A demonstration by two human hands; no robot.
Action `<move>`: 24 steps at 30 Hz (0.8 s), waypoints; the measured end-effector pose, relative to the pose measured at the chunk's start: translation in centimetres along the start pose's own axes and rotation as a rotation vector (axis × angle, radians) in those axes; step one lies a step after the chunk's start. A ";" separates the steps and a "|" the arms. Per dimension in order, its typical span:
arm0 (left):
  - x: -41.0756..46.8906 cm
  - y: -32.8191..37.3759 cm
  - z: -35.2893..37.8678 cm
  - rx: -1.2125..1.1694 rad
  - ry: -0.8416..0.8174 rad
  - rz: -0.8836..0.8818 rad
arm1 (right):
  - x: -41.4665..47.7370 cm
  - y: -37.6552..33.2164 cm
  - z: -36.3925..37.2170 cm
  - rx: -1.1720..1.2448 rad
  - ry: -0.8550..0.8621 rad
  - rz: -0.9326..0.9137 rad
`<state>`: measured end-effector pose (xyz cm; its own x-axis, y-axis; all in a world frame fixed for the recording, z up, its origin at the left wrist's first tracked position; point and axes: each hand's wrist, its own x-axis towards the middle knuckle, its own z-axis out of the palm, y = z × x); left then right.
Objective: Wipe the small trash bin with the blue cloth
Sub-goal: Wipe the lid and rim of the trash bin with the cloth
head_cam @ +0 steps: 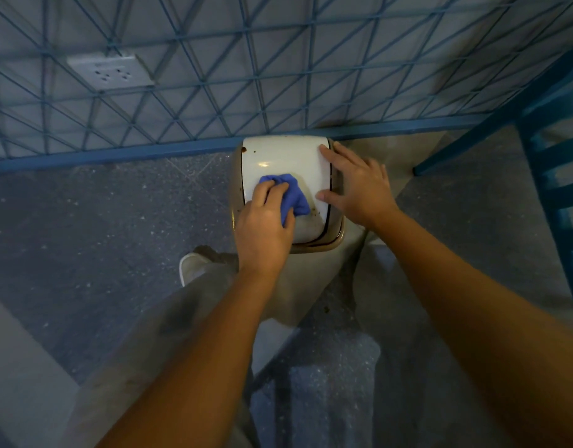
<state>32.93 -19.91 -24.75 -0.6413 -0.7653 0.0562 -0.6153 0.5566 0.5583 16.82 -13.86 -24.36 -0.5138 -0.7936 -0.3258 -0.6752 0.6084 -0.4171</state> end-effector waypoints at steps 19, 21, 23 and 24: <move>1.6 -0.6 -2.1 -0.025 0.046 -0.181 | 0.3 -0.1 0.3 0.051 0.007 -0.055; 1.4 -0.3 -2.3 -0.060 0.016 -0.181 | 0.3 0.0 0.2 0.045 0.005 -0.055; 1.4 -0.2 -2.8 -0.136 0.026 -0.237 | 0.6 0.0 0.1 0.016 -0.011 -0.059; 1.7 -0.3 -3.3 -0.186 0.050 -0.275 | 0.8 0.0 0.0 -0.004 -0.022 -0.059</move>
<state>33.53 -22.45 -22.15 -0.4365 -0.8962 -0.0795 -0.6649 0.2618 0.6996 16.41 -14.46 -24.57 -0.4615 -0.8277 -0.3193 -0.7061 0.5605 -0.4326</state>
